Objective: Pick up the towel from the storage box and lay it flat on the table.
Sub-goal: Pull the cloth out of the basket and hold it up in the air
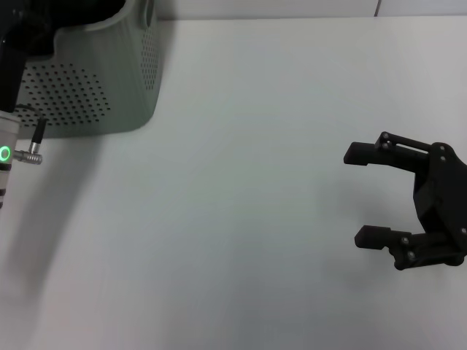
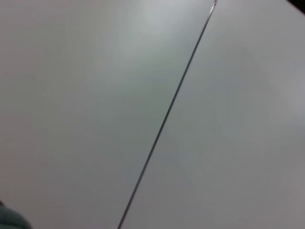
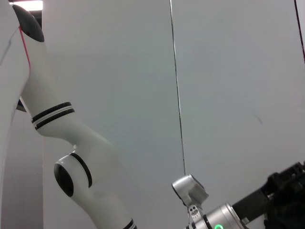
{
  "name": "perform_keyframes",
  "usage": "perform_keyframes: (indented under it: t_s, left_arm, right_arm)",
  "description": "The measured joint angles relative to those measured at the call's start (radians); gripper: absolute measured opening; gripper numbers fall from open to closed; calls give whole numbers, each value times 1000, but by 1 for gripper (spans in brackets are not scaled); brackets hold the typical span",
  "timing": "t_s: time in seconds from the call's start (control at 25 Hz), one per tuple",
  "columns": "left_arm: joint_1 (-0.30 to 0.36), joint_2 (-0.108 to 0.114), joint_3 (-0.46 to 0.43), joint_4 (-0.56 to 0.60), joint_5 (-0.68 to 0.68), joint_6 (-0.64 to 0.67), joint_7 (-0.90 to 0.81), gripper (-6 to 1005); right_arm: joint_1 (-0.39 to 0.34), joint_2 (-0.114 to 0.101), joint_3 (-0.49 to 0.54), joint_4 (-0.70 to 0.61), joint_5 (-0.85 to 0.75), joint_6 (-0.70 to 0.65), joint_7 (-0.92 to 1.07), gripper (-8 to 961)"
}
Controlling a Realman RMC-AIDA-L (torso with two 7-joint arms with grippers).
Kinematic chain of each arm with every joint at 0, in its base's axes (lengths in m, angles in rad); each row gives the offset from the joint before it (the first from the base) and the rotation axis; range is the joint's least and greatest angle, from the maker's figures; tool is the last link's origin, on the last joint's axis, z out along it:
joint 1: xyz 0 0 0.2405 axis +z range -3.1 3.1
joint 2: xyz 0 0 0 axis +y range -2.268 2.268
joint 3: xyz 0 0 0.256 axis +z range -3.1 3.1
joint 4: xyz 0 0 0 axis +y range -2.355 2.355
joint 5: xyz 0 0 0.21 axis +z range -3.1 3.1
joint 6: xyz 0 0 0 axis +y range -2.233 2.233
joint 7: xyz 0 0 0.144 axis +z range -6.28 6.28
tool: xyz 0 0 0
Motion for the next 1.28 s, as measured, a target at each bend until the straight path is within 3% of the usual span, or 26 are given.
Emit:
perform_keyframes:
  t_s: [0.44, 1.28]
  left_arm:
    - [7, -6, 4, 1, -1, -87, -6, 512]
    - [0, 0, -8, 19, -10, -94, -287, 498]
  right_arm:
    - [8, 0, 0, 15, 0, 2, -17, 869]
    - [9, 0, 0, 40, 0, 5, -29, 869]
